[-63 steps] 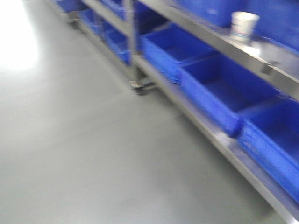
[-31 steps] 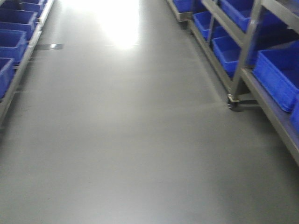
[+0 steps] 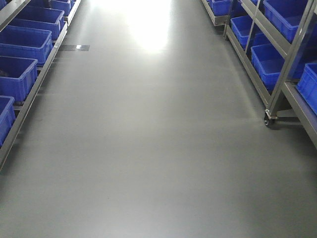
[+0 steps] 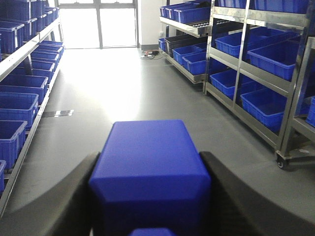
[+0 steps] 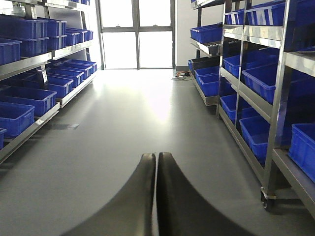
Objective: Pour parts from conveyor to right shelf
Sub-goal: 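Turn into the aisle between the blue-bin shelves and drive forward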
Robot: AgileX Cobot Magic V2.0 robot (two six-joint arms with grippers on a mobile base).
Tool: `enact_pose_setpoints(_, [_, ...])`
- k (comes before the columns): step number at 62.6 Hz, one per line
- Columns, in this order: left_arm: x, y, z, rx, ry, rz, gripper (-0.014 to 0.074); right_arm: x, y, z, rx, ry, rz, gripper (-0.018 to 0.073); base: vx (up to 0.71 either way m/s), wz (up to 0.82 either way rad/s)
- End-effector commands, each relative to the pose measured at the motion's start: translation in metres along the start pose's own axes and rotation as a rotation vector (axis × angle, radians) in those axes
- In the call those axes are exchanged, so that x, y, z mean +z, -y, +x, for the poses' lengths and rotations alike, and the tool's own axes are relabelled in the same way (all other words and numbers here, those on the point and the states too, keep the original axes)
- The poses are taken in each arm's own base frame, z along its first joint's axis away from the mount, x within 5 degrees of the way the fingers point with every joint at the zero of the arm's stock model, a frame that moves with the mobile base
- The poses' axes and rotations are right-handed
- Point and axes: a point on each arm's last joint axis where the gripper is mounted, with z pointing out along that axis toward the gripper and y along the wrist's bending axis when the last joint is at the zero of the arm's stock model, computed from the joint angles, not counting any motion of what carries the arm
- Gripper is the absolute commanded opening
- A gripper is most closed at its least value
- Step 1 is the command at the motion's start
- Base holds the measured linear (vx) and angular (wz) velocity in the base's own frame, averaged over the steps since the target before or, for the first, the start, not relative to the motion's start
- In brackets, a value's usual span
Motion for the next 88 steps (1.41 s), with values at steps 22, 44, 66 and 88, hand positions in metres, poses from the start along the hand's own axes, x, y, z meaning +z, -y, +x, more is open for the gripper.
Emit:
enact_pose_setpoints(22, [-0.0046, 0.0002, -0.0156, -0.005, 0.112, 0.012, -0.0006, 0.0015, 0.0006, -0.0008, -0.013, 0.045, 0.006, -0.0009, 0.35, -0.02])
enact_pose_setpoints(44, [-0.0046, 0.0002, -0.0156, -0.005, 0.112, 0.012, -0.0006, 0.0015, 0.0006, -0.0008, -0.013, 0.045, 0.006, -0.0009, 0.50, -0.05])
enact_pose_setpoints(66, [-0.0046, 0.0002, -0.0156, -0.005, 0.112, 0.012, -0.0006, 0.0015, 0.0006, -0.0008, -0.013, 0.045, 0.006, -0.0009, 0.59, 0.05])
enact_pose_setpoints(88, [-0.0046, 0.0002, -0.0156, -0.005, 0.112, 0.012, -0.0006, 0.0015, 0.0006, -0.0008, -0.013, 0.045, 0.006, -0.0009, 0.65, 0.11])
